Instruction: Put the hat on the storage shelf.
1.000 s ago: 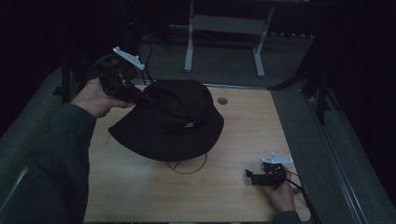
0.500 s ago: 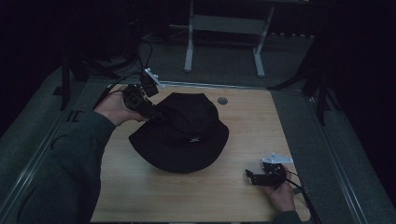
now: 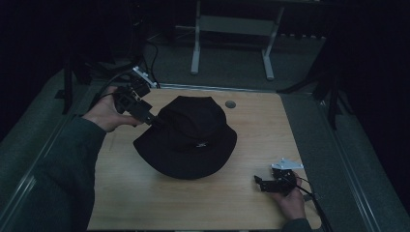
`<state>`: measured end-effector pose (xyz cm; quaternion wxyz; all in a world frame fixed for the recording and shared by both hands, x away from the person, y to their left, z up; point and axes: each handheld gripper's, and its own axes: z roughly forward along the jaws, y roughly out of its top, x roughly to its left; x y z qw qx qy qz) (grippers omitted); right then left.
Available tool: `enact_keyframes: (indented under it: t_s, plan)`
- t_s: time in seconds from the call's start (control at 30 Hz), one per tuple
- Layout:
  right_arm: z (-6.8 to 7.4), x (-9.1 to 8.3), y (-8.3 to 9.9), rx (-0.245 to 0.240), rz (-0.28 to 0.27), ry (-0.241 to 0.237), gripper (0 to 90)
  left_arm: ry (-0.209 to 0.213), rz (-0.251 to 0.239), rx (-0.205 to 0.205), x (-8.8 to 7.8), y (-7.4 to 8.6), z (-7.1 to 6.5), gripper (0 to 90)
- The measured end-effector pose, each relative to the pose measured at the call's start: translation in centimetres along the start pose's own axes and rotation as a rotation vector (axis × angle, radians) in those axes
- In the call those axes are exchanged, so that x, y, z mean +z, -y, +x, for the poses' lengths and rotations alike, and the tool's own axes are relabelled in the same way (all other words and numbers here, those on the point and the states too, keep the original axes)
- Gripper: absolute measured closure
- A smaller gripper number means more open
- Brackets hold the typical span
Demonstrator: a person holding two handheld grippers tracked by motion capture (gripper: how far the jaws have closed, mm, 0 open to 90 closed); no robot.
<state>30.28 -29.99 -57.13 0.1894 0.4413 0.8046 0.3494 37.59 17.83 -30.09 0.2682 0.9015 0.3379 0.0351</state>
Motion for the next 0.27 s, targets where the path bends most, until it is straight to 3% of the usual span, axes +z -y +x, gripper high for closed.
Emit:
enact_keyframes:
  t_s: [0.17,0.27]
  plan:
    - [0.0,0.0,0.0,0.0,0.0,0.0,11.4,0.001,-0.045,-0.037,-0.9,1.4,0.8,20.9]
    - [0.0,0.0,0.0,0.002,-0.001,0.0,11.4,-0.009,-0.104,-0.078,-1.6,2.9,1.2,24.0]
